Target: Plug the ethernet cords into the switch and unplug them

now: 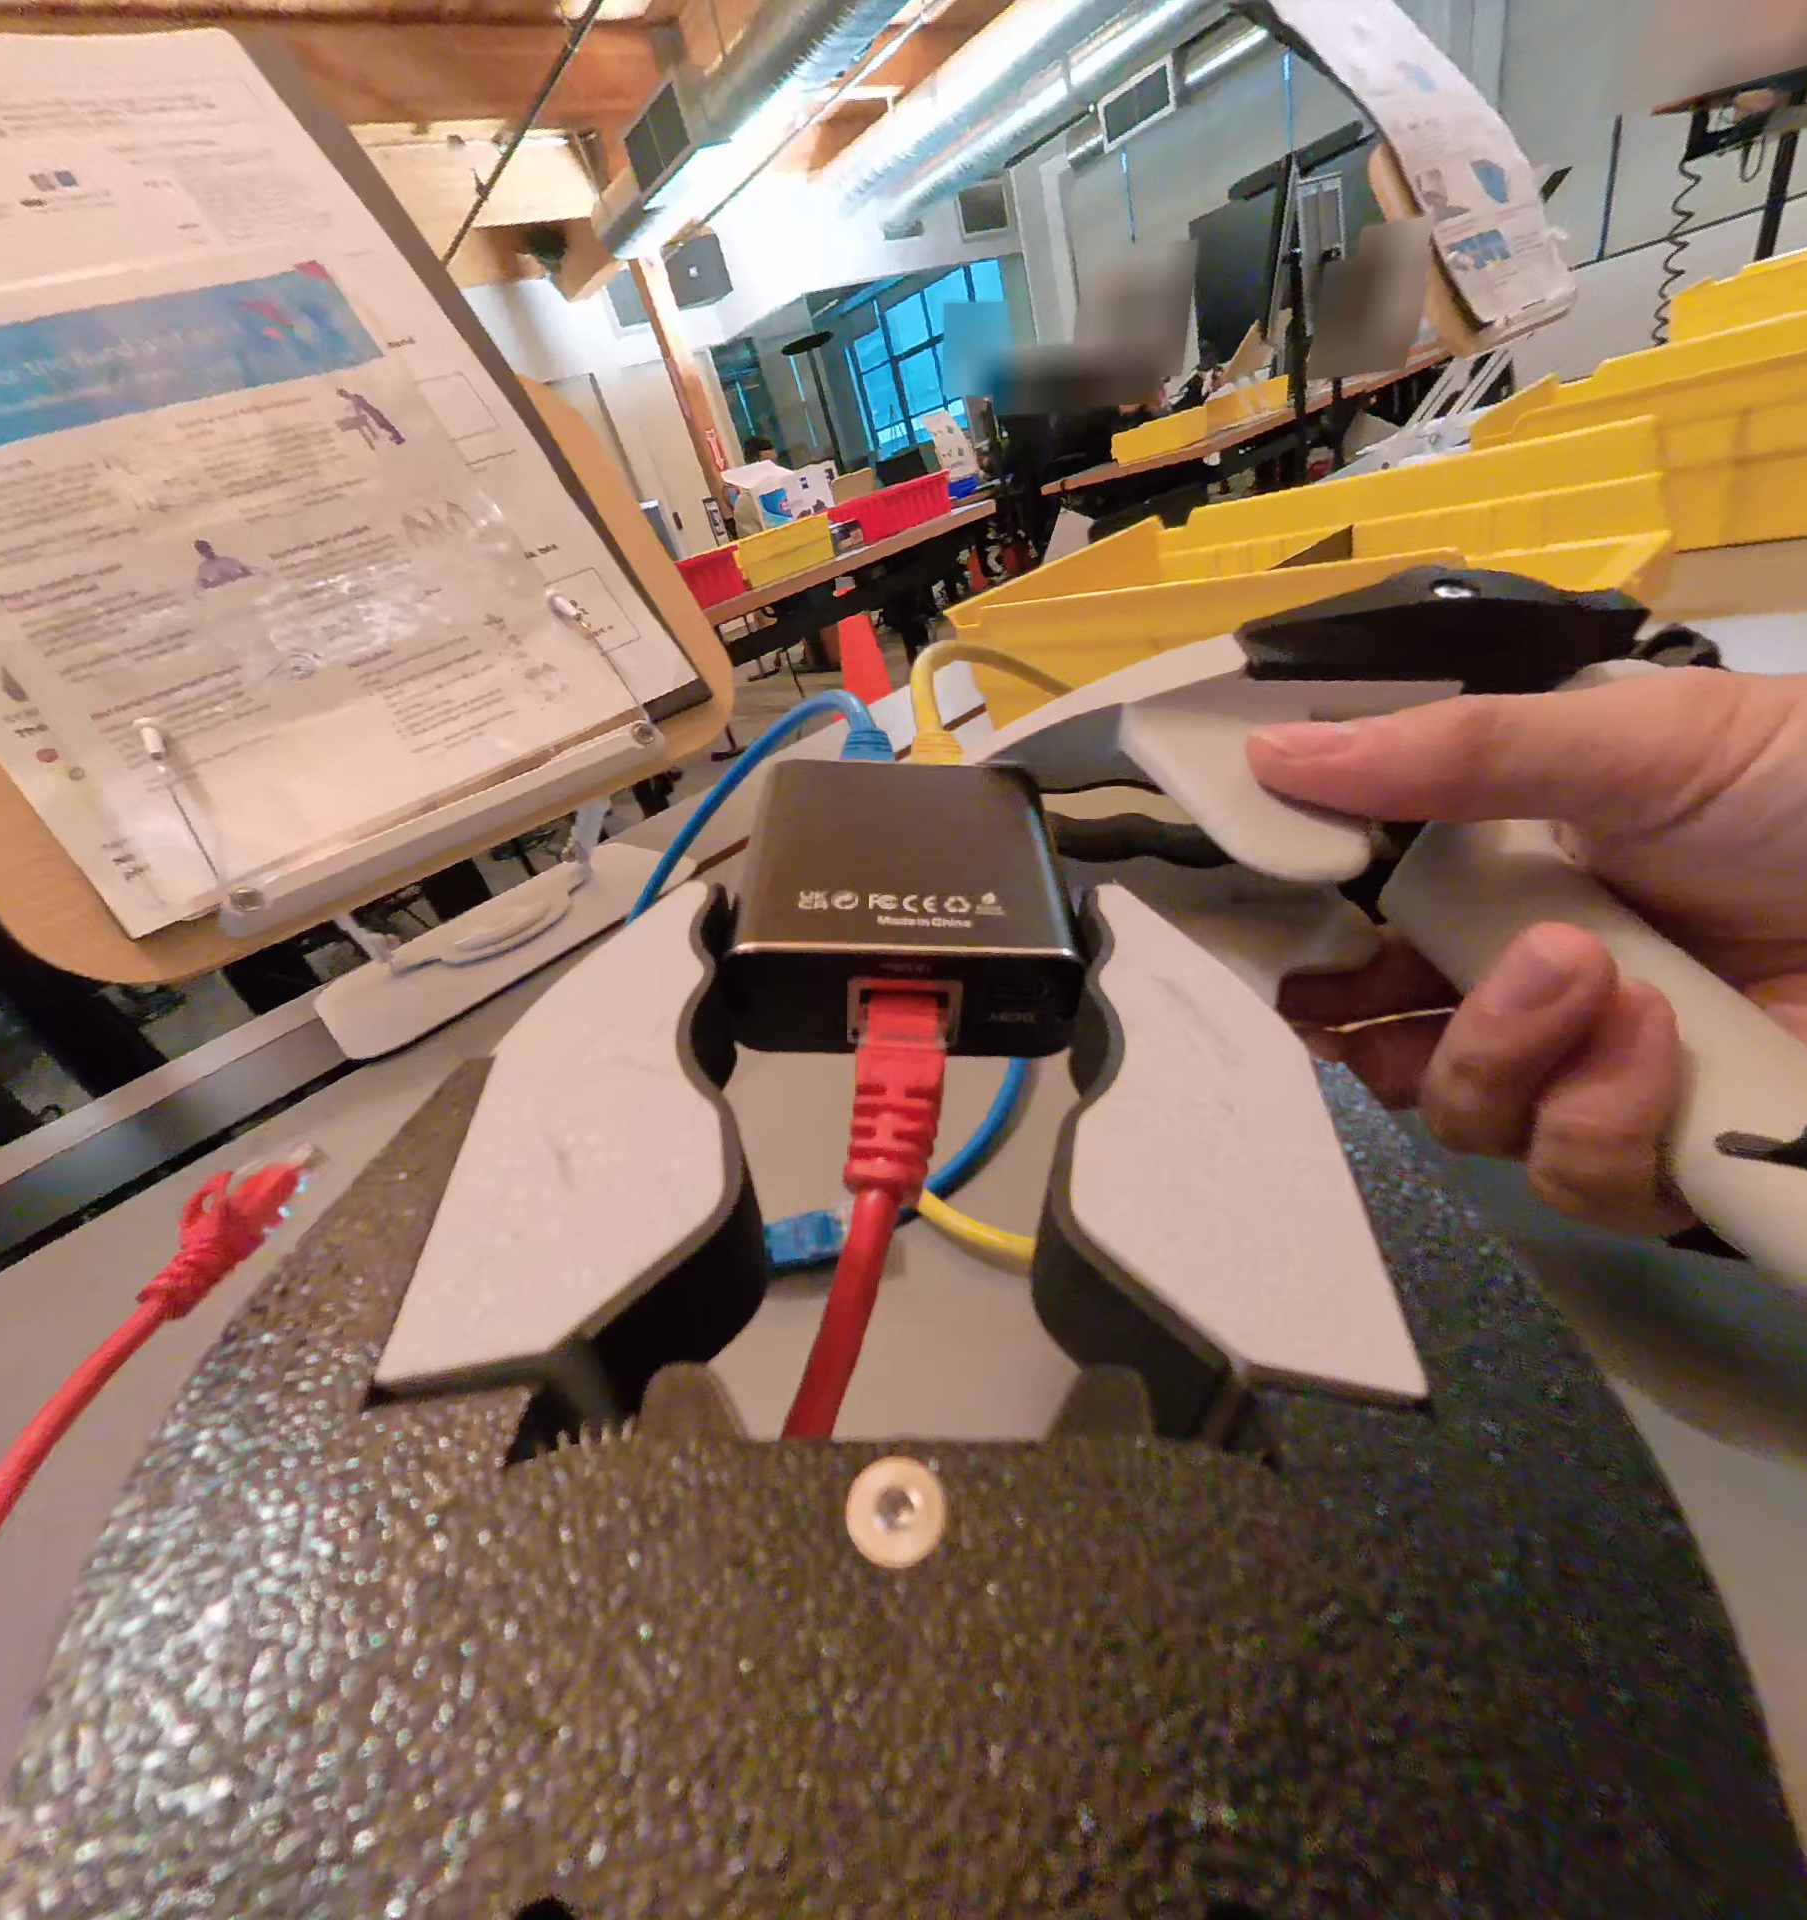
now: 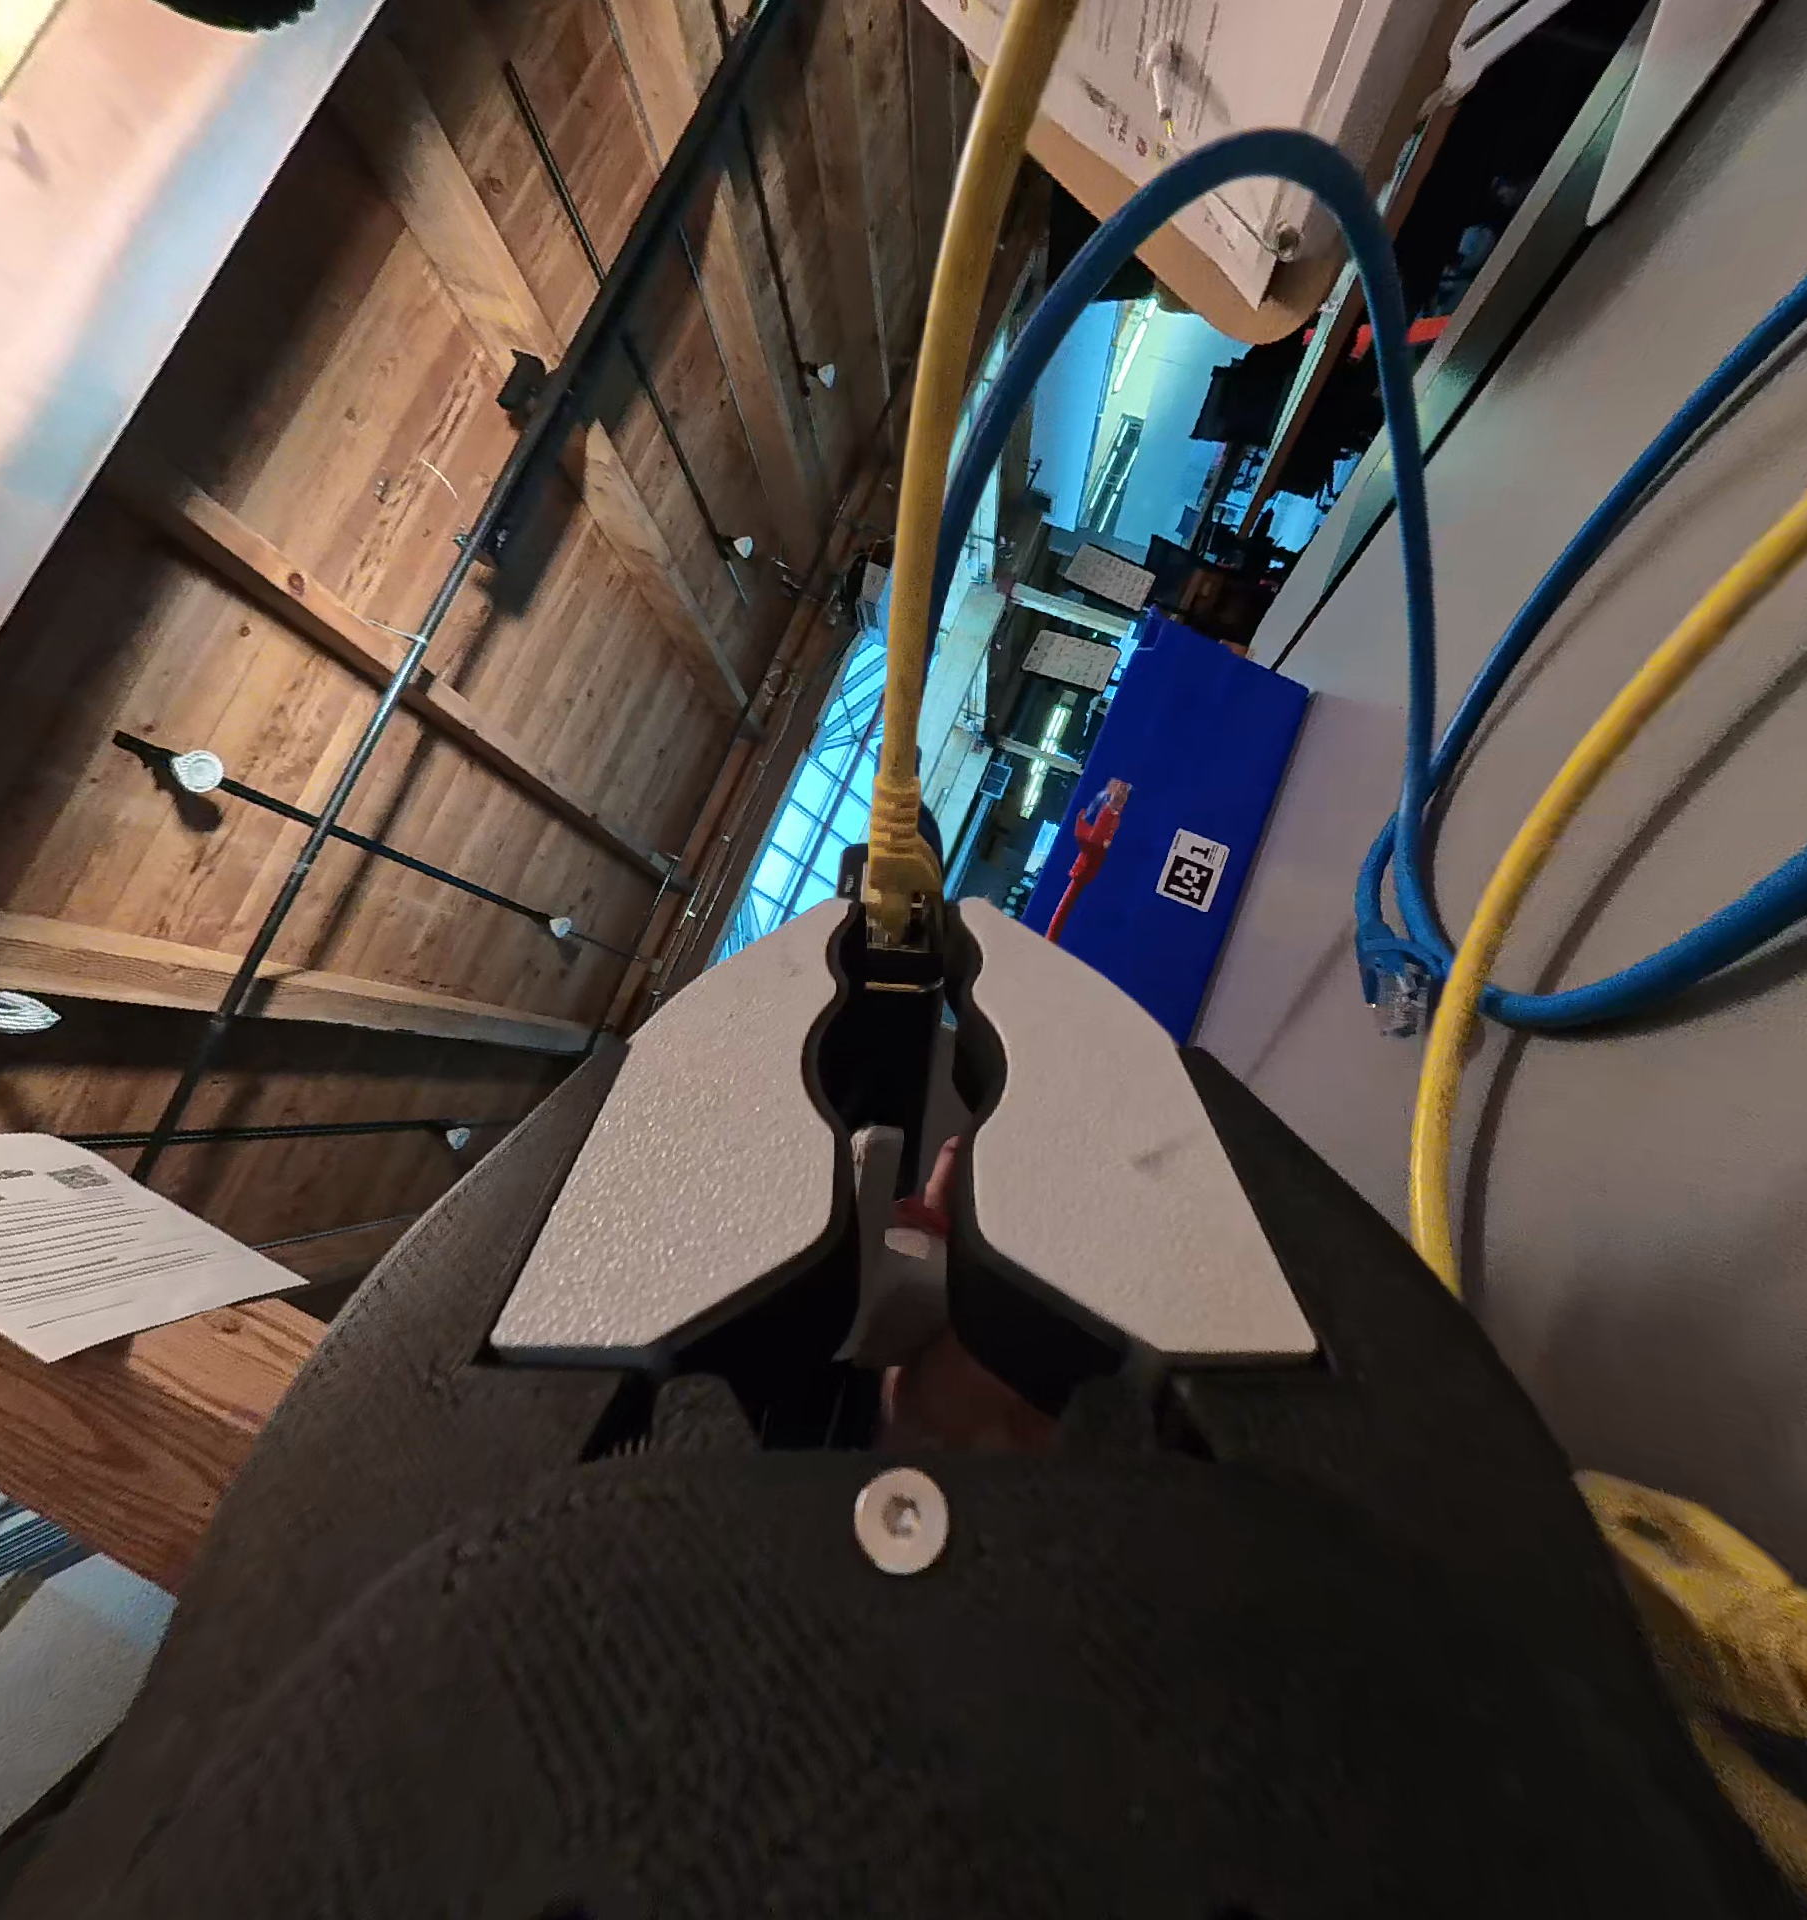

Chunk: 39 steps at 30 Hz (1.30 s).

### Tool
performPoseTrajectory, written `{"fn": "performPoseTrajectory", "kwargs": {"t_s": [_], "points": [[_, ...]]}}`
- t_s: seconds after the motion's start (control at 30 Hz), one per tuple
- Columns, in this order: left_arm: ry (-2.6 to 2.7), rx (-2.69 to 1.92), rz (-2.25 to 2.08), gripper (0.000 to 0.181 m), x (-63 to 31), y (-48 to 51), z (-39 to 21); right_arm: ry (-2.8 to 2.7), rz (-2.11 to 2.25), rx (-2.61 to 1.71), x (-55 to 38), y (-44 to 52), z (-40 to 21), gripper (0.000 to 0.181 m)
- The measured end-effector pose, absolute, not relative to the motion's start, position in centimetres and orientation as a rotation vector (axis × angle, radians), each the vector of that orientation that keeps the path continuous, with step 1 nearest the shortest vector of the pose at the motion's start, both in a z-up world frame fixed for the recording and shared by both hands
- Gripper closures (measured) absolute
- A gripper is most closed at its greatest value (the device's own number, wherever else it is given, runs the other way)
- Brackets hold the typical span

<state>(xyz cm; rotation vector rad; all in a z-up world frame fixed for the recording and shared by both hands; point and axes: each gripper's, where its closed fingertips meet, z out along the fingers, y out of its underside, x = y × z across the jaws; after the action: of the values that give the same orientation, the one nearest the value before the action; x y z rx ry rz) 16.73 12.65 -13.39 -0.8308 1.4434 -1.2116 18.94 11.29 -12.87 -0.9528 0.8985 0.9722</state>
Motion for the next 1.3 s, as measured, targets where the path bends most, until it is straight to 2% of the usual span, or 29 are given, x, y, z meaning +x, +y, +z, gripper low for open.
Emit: {"fn": "performPoseTrajectory", "kwargs": {"t_s": [0.53, 0.93, 1.03, 1.13, 1.3], "points": [[1.482, -0.773, -1.153, 0.118, 16.8, 12.4, -13.9, 0.789, 0.911, -1.027, 18.6, 11.4, -12.8, 0.168], [1.339, -0.622, -0.954, 0.119, 15.8, 12.7, -11.3, 0.646, 0.902, -0.885, 17.7, 11.6, -9.9, 0.17], [1.394, -0.582, -0.886, 0.119, 15.9, 12.4, -12.4, 0.644, 0.889, -0.823, 17.7, 11.2, -11.2, 0.171], [1.371, -0.631, -0.998, 0.119, 15.8, 12.3, -12.0, 0.684, 0.859, -0.779, 19.9, 9.8, -11.0, 0.171], [1.329, -0.755, -1.125, 0.119, 16.1, 13.7, -12.1, 0.501, 0.677, -0.997, 19.5, 8.5, -8.0, 0.173]]}}
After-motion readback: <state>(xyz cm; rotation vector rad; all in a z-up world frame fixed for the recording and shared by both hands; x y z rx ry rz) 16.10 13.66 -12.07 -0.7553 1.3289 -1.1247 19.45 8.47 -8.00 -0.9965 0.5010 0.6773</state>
